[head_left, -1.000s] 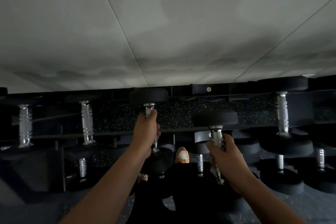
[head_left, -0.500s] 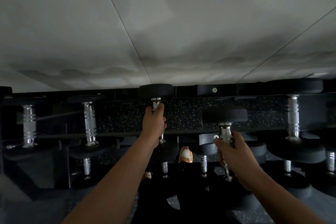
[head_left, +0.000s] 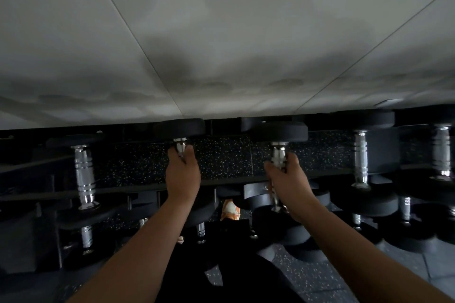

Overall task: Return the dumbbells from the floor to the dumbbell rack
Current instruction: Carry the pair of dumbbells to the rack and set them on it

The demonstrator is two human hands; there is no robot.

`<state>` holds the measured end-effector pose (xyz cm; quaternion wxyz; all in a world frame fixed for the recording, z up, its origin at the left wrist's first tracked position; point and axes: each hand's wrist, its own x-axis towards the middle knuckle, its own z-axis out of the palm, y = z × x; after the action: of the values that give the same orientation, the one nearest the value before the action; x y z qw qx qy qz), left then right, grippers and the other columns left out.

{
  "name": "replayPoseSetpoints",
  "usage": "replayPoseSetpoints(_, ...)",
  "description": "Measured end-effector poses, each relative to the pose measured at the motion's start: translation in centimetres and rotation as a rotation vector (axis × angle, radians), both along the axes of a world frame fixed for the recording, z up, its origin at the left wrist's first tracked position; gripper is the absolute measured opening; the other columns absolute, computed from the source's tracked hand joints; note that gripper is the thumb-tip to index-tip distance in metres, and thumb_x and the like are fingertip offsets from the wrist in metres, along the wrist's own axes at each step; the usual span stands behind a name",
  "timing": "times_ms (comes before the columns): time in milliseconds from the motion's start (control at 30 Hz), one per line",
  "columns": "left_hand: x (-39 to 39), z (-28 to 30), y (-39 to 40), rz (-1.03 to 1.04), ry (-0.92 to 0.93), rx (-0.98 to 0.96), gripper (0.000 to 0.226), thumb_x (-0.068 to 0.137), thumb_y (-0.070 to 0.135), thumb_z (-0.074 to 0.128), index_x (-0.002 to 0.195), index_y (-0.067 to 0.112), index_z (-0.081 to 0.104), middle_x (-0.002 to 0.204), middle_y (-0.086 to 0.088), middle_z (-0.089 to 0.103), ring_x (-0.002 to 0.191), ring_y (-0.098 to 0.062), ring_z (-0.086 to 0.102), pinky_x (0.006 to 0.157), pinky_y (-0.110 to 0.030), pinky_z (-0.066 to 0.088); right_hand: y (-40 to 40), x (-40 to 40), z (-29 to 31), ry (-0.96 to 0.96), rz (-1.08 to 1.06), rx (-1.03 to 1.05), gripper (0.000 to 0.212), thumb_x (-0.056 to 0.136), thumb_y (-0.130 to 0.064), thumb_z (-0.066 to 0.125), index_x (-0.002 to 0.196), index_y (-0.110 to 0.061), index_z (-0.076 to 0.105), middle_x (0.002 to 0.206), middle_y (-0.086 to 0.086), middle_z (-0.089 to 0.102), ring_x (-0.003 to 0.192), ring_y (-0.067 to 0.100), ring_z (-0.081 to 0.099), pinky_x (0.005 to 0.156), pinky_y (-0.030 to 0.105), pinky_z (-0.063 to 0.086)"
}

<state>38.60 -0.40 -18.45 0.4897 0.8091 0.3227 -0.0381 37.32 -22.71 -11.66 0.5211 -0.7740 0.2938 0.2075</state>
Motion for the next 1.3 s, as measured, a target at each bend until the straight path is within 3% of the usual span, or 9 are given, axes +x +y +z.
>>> replayPoseSetpoints(200, -0.1, 0.2, 0.0, -0.03, -0.003, 0.076, 0.028, 0.101, 0.041, 0.039, 0.116, 0.018, 0.043, 0.074, 0.004, 0.059, 0.059, -0.008, 0.057, 0.048, -0.023, 0.035, 0.0, 2.2, -2.4, -0.007, -0.003, 0.056, 0.017, 0.089, -0.033, 0.062, 0.097, -0.029, 0.048, 0.074, 0.005, 0.061, 0.057, 0.018, 0.058, 0.051, 0.036, 0.05)
replayPoseSetpoints(433, 0.1, 0.1, 0.1, -0.049, 0.006, 0.103, 0.032, 0.101, 0.039, 0.039, 0.123, 0.015, 0.042, 0.078, -0.01, 0.064, 0.064, -0.028, 0.063, 0.057, -0.034, 0.045, 0.2, 3.3, -5.2, 0.002, 0.031, 0.008, 0.024, 0.091, -0.034, 0.06, 0.108, -0.029, 0.043, 0.083, 0.006, 0.064, 0.062, 0.018, 0.061, 0.051, 0.034, 0.049)
replayPoseSetpoints(567, 0.0, 0.3, 0.1, -0.052, 0.003, 0.116, 0.032, 0.101, 0.039, 0.039, 0.123, 0.016, 0.041, 0.075, -0.007, 0.064, 0.06, -0.021, 0.063, 0.047, -0.027, 0.041, 0.3, 2.9, -5.8, -0.025, 0.082, -0.063, 0.023, 0.094, -0.035, 0.057, 0.108, -0.031, 0.039, 0.081, 0.004, 0.066, 0.06, 0.014, 0.062, 0.047, 0.028, 0.045)
replayPoseSetpoints(733, 0.0, 0.2, 0.0, -0.049, 0.009, 0.157, 0.03, 0.101, 0.04, 0.039, 0.119, 0.017, 0.041, 0.073, 0.006, 0.056, 0.058, -0.009, 0.055, 0.048, -0.025, 0.036, 0.1, 2.9, -5.7, -0.033, 0.123, -0.075, 0.023, 0.096, -0.033, 0.055, 0.109, -0.03, 0.036, 0.08, 0.004, 0.065, 0.056, 0.012, 0.059, 0.041, 0.022, 0.042)
replayPoseSetpoints(867, 0.0, -0.1, 0.2, -0.057, 0.02, 0.17, 0.032, 0.101, 0.041, 0.038, 0.118, 0.014, 0.041, 0.072, 0.003, 0.057, 0.058, -0.019, 0.057, 0.05, -0.031, 0.037, 0.2, 2.9, -5.6, -0.041, 0.166, -0.098, 0.023, 0.097, -0.029, 0.053, 0.109, -0.024, 0.035, 0.081, 0.004, 0.064, 0.062, 0.017, 0.061, 0.046, 0.028, 0.043)
replayPoseSetpoints(967, 0.0, 0.0, 0.2, -0.043, 0.02, 0.171, 0.033, 0.1, 0.041, 0.039, 0.119, 0.014, 0.042, 0.073, 0.009, 0.054, 0.058, -0.01, 0.052, 0.057, -0.032, 0.037, 0.4, 2.7, -5.5, -0.066, 0.19, -0.106, 0.022, 0.098, -0.027, 0.053, 0.108, -0.022, 0.034, 0.083, 0.005, 0.063, 0.066, 0.019, 0.062, 0.048, 0.031, 0.046)
replayPoseSetpoints(1067, 0.0, 0.2, 0.3, -0.045, 0.01, 0.173, 0.036, 0.1, 0.042, 0.039, 0.12, 0.013, 0.043, 0.073, 0.011, 0.054, 0.06, -0.004, 0.052, 0.051, -0.029, 0.035, 0.5, 2.6, -5.4, -0.074, 0.208, -0.127, 0.025, 0.098, -0.027, 0.054, 0.107, -0.021, 0.032, 0.085, 0.006, 0.062, 0.067, 0.019, 0.062, 0.047, 0.03, 0.043)
replayPoseSetpoints(1200, 0.0, 0.5, 0.5, -0.043, 0.009, 0.185, 0.034, 0.1, 0.042, 0.041, 0.118, 0.013, 0.046, 0.073, 0.009, 0.055, 0.059, -0.011, 0.053, 0.051, -0.027, 0.035, 0.5, 2.6, -5.2, -0.052, 0.225, -0.126, 0.031, 0.096, -0.037, 0.055, 0.109, -0.021, 0.031, 0.089, 0.008, 0.063, 0.069, 0.018, 0.061, 0.05, 0.029, 0.041)
replayPoseSetpoints(1300, -0.3, 1.1, 0.7, -0.077, -0.004, 0.231, 0.029, 0.099, 0.043, 0.041, 0.11, 0.017, 0.049, 0.077, 0.009, 0.055, 0.064, -0.016, 0.052, 0.055, -0.029, 0.037, 0.6, 2.5, -4.9, -0.011, 0.213, -0.115, 0.052, 0.089, -0.054, 0.055, 0.12, -0.018, 0.032, 0.102, 0.007, 0.061, 0.083, 0.022, 0.061, 0.065, 0.033, 0.044)
